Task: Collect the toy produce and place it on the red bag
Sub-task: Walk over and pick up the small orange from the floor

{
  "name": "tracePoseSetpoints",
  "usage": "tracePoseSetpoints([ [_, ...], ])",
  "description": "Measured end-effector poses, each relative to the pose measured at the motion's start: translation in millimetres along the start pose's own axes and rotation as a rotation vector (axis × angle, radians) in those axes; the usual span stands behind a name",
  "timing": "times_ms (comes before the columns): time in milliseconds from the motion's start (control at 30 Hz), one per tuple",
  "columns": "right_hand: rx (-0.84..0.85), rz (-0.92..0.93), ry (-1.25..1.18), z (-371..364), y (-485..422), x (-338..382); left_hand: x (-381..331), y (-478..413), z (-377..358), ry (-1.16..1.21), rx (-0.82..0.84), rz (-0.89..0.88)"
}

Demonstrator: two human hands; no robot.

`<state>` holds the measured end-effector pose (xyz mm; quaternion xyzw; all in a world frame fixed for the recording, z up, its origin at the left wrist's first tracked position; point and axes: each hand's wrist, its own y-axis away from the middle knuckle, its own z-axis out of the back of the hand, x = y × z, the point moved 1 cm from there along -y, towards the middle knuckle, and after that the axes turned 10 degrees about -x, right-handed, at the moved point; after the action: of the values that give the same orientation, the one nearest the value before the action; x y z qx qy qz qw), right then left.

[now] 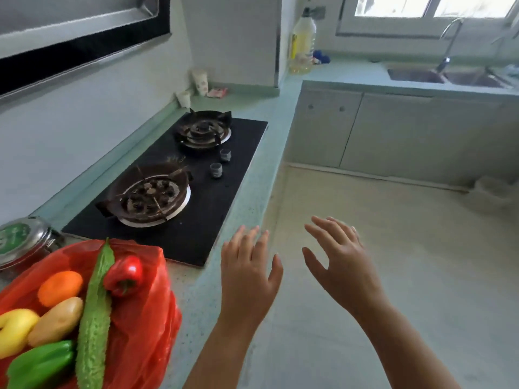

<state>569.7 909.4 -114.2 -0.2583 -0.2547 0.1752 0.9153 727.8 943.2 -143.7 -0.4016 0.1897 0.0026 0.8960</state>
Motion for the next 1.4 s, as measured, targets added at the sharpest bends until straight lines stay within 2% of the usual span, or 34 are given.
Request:
tracePoseSetpoints([
  [367, -0.16, -0.177, 0.066, 65, 4, -124, -117, -29, -82, 0.176, 0.101, -0.156],
  [867, -0.343, -0.485, 0.318, 190, 56, -314, -332, -34, -211, 0.456, 0.267, -0.414],
  [1400, -0.442, -0.804, 0.563, 254, 124, -409, -455, 0, -301, 0.76, 0.476, -0.594],
])
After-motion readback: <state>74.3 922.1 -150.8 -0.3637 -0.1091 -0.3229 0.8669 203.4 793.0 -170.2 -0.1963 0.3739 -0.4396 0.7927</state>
